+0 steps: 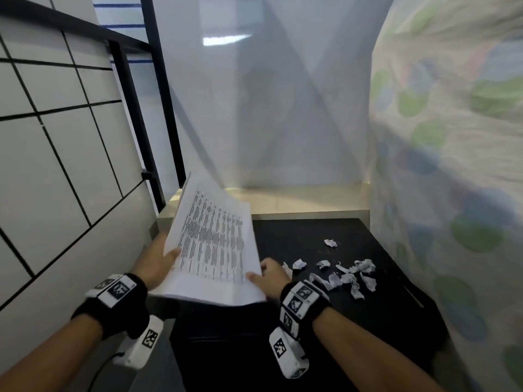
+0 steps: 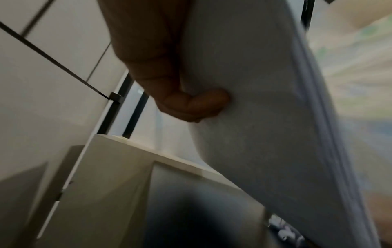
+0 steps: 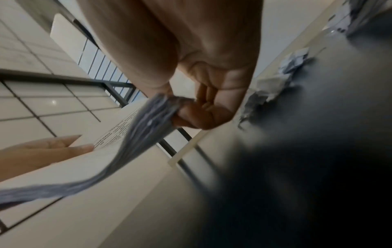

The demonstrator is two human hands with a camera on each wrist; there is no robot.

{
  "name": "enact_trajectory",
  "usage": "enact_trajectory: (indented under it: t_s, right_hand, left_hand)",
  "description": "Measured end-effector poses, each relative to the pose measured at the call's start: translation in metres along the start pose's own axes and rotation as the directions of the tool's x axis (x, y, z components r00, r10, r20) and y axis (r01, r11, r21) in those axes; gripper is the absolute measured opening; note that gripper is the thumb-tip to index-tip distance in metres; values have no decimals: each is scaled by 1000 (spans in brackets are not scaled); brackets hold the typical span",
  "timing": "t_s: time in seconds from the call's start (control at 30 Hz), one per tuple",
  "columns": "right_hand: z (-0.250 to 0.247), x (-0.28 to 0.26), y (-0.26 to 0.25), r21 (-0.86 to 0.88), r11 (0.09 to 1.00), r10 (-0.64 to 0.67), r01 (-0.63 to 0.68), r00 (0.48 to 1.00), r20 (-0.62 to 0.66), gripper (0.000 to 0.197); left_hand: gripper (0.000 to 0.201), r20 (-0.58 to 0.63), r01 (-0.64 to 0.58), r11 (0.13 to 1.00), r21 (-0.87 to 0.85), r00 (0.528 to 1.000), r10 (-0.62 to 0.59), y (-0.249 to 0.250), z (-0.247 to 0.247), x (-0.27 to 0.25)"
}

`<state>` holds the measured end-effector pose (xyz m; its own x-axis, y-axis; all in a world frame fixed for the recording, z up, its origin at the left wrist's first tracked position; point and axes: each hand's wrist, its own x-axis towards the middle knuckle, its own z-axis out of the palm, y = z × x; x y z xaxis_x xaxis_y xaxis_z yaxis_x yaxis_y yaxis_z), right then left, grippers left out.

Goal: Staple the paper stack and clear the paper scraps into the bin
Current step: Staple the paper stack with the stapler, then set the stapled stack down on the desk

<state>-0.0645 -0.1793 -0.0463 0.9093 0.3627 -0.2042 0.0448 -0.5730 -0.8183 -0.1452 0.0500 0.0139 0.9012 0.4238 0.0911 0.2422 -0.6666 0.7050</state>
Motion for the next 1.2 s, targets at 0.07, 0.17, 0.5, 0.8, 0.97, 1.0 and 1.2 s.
enact_trajectory:
  t_s: [0.07,0.17,0.5,0.8,0.97,1.0,1.2]
  right_hand:
    - [8,0,3,-119,993,16,-5,996,91,39]
    - [9,-1,8,-263,965,14,19,992,123,52]
    - [-46,-4,53,-269,961,68,-64,998,8,53]
    - [-62,-8,59,-234,972,-62,38,993,-96,46]
    - [-38,-11,43,-228,967,-124,110,991,-49,34]
    - [-32,-11,40,-231,967,-116,105,993,-37,33]
    - [-26,-10,37,-235,972,-13,20,999,33,31]
  left_hand:
    - [43,31,22,998,57,999,-24,-11,1,-3]
    - [41,87,66,992,109,993,-75,-19,18,-5]
    - [39,266,72,988,135,958,-106,5,88,19]
    - [38,293,31,997,68,955,-49,28,90,21]
    - [43,250,27,993,113,967,-55,5,64,24]
    - [43,246,42,990,134,966,-74,-1,62,23]
    - [41,234,84,961,264,961,-148,-12,68,21]
